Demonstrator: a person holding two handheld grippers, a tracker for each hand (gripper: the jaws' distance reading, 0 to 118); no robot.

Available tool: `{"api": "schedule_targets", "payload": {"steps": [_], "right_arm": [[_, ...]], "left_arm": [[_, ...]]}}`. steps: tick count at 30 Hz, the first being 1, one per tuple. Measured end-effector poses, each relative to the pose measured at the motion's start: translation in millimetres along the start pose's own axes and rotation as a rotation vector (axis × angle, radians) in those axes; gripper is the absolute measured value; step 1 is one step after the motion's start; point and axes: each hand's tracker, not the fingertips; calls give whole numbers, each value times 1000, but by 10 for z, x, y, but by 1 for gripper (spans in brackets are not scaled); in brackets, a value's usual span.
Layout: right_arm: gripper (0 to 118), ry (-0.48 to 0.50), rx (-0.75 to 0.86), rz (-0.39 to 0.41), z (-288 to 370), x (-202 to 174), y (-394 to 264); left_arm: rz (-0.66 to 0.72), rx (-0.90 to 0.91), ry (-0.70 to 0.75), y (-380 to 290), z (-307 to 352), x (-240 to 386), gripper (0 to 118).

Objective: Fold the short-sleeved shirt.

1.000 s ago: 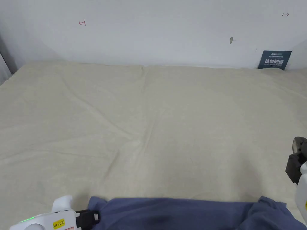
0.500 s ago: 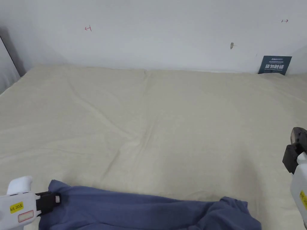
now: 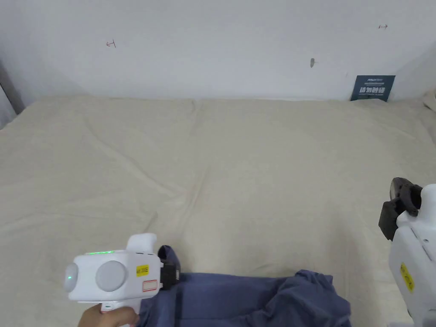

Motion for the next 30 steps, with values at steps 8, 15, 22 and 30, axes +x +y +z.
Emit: {"api": "schedule_targets", "payload": {"steps": [8,15,22,30], "right_arm": [[0,-26,2,4,72,140,5],[0,-46,0,-5,85,213,1],[0,-32,8,-15,81,177,19],[0,-17,4,-20,53,144,1]], "left_arm": [[48,-158,-32,-81,-703,337,32],[114,28,-158,-93,-230,320,105],[32,334,3,-113,421,168,83],[-28,302,86,-304,206,96,4]]}}
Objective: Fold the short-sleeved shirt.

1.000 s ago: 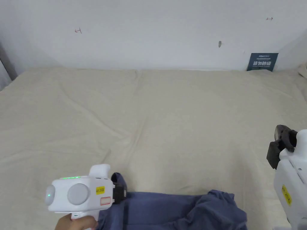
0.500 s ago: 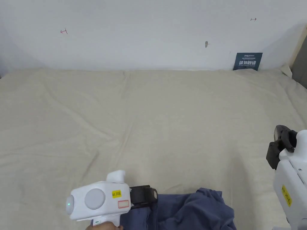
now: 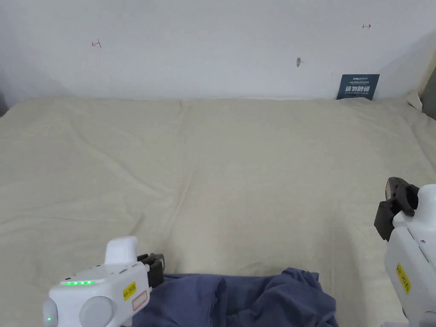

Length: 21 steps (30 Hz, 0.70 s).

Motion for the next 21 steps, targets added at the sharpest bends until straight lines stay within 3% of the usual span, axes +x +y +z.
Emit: {"api": "schedule_targets", "payload": {"steps": [15,19,21], "right_arm": [[0,-36,-41,14,-73,183,-93],[0,-45,-49,12,-60,210,-103],[0,-44,-49,11,-53,214,-97]], "left_arm": [[-88,-315,-30,-721,-1227,739,4],[-72,-314,-43,-613,-1154,731,4],[-1,-292,-112,-502,-1010,620,4]]}}
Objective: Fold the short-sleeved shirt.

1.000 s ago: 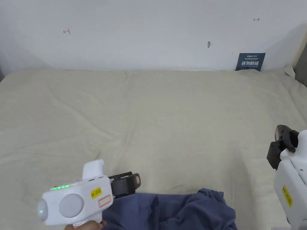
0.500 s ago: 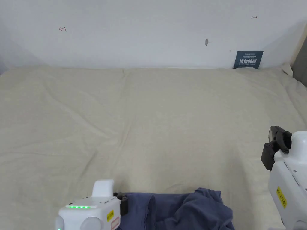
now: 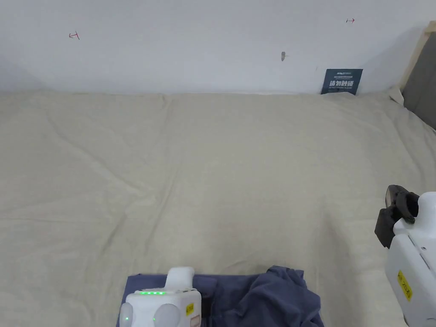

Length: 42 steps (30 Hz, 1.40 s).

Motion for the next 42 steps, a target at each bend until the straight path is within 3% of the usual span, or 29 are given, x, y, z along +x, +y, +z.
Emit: {"api": "schedule_targets", "payload": {"steps": [2,11,14,15,16,17,19,20,26,27,31,34,42], "right_arm": [[0,-1,3,-1,16,3,9],[0,14,18,4,44,-114,67],[0,24,19,4,42,-162,73],[0,27,18,5,38,-180,74],[0,30,16,5,34,-194,75],[0,33,15,6,33,-208,73],[0,37,12,13,25,-238,68],[0,39,10,16,21,-251,64],[0,40,-8,29,0,-273,36],[0,38,-13,31,-7,-272,35],[0,31,-24,38,-26,-260,27],[0,22,-26,38,-22,-247,24],[0,15,-28,35,-26,-215,38]], "left_arm": [[64,54,-100,53,232,-118,4],[281,115,-254,270,1079,-1004,8],[295,103,-219,265,1176,-1291,34],[316,79,-196,250,1175,-1382,34],[328,56,-188,240,1163,-1466,62],[355,34,-187,210,1137,-1558,77],[397,-14,-180,160,1066,-1678,98],[418,-21,-193,128,1029,-1745,100],[469,-45,-229,24,764,-2005,95],[469,-46,-235,-3,721,-2003,88],[441,-77,-231,-29,485,-1968,36],[419,-81,-215,-47,373,-1900,16],[291,-9,-122,5,757,-1708,10]]}}
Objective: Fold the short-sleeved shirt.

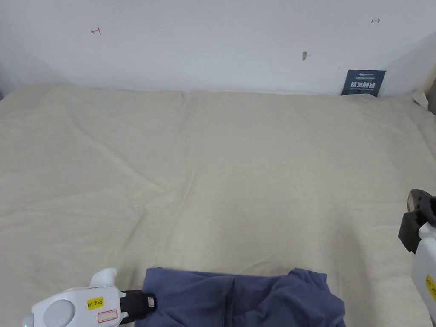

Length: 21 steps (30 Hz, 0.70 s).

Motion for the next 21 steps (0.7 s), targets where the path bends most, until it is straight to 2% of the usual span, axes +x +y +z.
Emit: {"api": "schedule_targets", "payload": {"steps": [7,10,12,16,21], "right_arm": [[0,21,25,-25,62,-11,59],[0,35,38,-28,98,-29,82],[0,46,49,-34,113,-39,88],[0,63,58,-45,120,-65,85],[0,80,56,-61,159,-39,33]], "left_arm": [[-89,84,116,146,528,45,10],[-172,136,190,187,804,310,10],[-186,119,187,191,900,617,10],[-282,114,170,148,836,1225,10],[-353,33,75,5,291,1972,10]]}}
